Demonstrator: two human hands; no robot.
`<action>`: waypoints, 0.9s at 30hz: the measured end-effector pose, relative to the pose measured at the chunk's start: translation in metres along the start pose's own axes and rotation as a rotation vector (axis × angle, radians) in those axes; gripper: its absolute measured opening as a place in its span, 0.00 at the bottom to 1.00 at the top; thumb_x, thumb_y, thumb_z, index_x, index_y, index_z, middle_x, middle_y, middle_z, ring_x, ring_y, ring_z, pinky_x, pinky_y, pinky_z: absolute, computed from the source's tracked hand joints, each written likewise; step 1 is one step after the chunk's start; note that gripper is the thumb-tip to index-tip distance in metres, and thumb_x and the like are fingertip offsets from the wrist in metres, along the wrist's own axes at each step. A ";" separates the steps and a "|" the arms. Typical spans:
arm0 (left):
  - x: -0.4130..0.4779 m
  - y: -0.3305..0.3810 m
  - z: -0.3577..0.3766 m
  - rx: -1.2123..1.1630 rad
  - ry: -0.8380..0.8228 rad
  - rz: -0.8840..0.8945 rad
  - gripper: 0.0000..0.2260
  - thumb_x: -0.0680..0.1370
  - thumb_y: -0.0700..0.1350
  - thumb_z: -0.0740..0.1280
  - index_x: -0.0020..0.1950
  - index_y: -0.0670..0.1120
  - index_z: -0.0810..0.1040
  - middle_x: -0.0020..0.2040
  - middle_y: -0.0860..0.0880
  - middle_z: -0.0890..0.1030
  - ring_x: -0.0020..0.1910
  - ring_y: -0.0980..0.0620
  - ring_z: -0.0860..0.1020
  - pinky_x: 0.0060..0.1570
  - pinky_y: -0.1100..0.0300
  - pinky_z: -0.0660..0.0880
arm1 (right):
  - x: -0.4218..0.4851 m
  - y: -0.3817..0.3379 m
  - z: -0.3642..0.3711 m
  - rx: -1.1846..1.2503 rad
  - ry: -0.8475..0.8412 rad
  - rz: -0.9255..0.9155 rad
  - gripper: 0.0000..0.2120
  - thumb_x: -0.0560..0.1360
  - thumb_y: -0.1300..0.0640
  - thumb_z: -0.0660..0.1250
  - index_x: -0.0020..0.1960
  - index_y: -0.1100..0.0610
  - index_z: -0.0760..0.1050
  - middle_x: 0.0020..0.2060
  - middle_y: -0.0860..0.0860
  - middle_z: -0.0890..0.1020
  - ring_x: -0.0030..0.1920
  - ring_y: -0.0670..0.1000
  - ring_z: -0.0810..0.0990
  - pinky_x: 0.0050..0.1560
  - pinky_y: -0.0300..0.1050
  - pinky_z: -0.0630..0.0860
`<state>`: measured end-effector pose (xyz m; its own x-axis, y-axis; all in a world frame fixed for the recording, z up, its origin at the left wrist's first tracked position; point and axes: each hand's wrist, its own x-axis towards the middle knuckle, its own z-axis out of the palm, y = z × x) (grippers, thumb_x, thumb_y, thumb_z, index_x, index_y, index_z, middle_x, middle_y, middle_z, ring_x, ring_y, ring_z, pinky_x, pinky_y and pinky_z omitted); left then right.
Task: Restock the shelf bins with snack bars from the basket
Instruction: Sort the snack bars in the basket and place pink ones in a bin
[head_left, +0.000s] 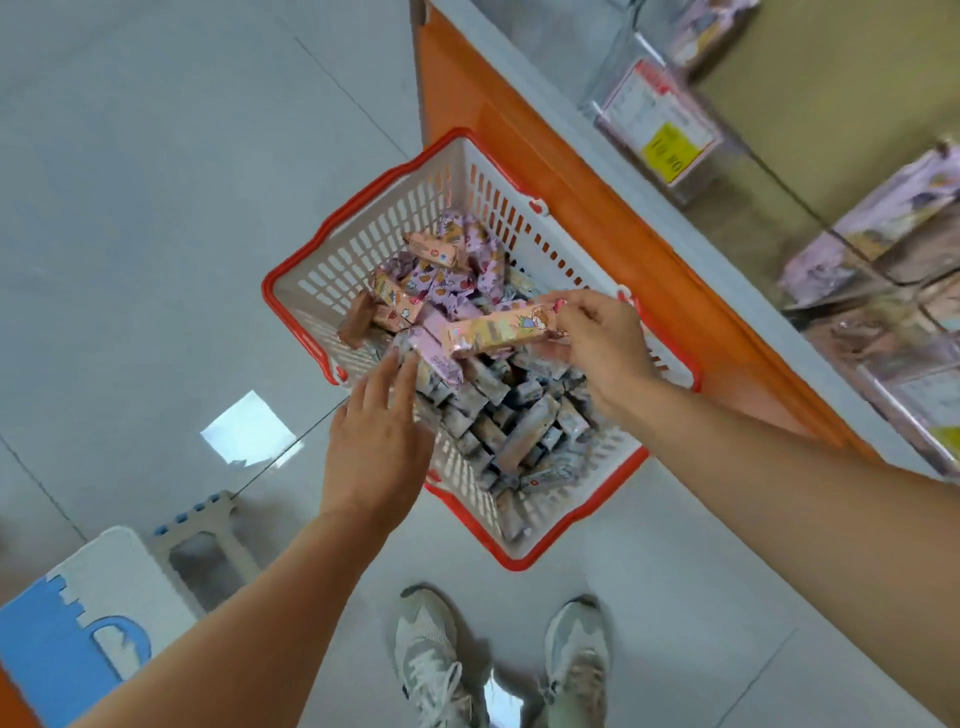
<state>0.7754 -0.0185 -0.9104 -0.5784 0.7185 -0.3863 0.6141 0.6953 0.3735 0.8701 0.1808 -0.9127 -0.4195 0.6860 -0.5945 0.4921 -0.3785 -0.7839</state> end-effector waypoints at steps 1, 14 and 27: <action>0.002 0.017 -0.009 -0.165 0.031 -0.001 0.29 0.81 0.49 0.59 0.80 0.51 0.52 0.79 0.49 0.56 0.76 0.45 0.59 0.72 0.48 0.58 | -0.009 -0.010 -0.015 -0.010 -0.014 -0.034 0.10 0.80 0.65 0.60 0.50 0.62 0.80 0.53 0.64 0.80 0.44 0.56 0.83 0.39 0.41 0.82; -0.010 0.217 -0.064 -0.956 -0.231 0.145 0.14 0.72 0.53 0.64 0.51 0.46 0.77 0.38 0.45 0.79 0.36 0.53 0.73 0.35 0.58 0.71 | -0.119 -0.066 -0.146 0.287 0.141 -0.121 0.16 0.76 0.58 0.70 0.61 0.54 0.70 0.58 0.57 0.78 0.57 0.53 0.81 0.57 0.56 0.79; -0.019 0.300 -0.030 0.323 -0.101 0.741 0.30 0.78 0.48 0.58 0.79 0.47 0.53 0.80 0.46 0.52 0.79 0.46 0.48 0.76 0.48 0.49 | -0.116 -0.058 -0.303 0.112 0.966 -0.301 0.19 0.76 0.61 0.66 0.65 0.57 0.68 0.46 0.49 0.79 0.48 0.48 0.80 0.58 0.54 0.77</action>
<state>0.9539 0.1770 -0.7658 0.0806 0.9734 -0.2144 0.9518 -0.0113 0.3065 1.1216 0.3118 -0.7438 0.3058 0.9521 -0.0095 0.3726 -0.1289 -0.9190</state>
